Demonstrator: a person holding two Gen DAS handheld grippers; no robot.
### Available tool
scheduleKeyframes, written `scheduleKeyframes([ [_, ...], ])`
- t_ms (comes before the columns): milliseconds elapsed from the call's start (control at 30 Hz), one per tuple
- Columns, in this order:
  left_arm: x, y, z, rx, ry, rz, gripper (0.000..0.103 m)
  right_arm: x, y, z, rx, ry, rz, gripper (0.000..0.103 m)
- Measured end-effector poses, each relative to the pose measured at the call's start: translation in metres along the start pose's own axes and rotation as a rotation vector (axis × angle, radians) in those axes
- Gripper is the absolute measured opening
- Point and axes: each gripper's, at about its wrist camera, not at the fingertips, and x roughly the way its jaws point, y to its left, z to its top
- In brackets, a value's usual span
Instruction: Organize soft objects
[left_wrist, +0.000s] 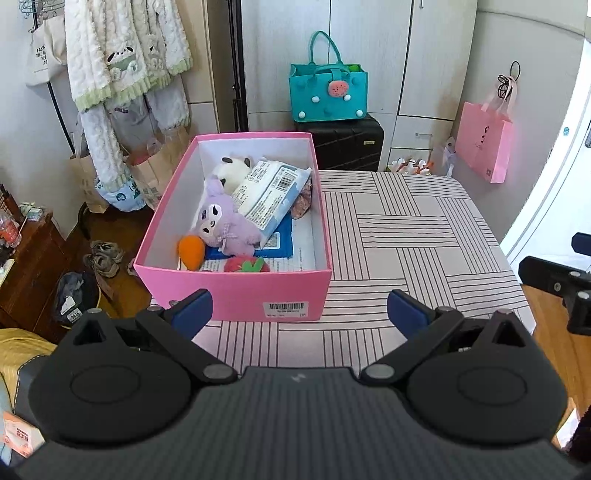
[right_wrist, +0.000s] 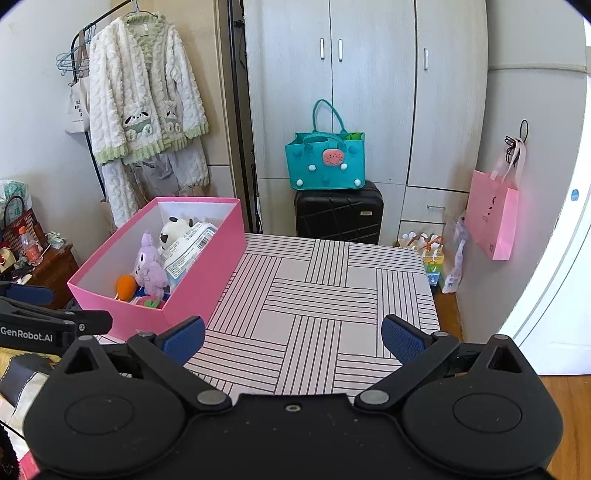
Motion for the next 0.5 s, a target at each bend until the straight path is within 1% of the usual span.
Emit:
scheduleKeyframes([
  [200,-0.001,0.0004,0.0015,-0.01,0.011,-0.016,0.102,0.001,-0.0018,0.0005,0.003,0.004,-0.002,0.103],
  [500,-0.0037,-0.0021,0.0014,-0.006,0.013,-0.017,0.102,0.0003,-0.0026,-0.0006,0.0,-0.002,0.0,0.103],
])
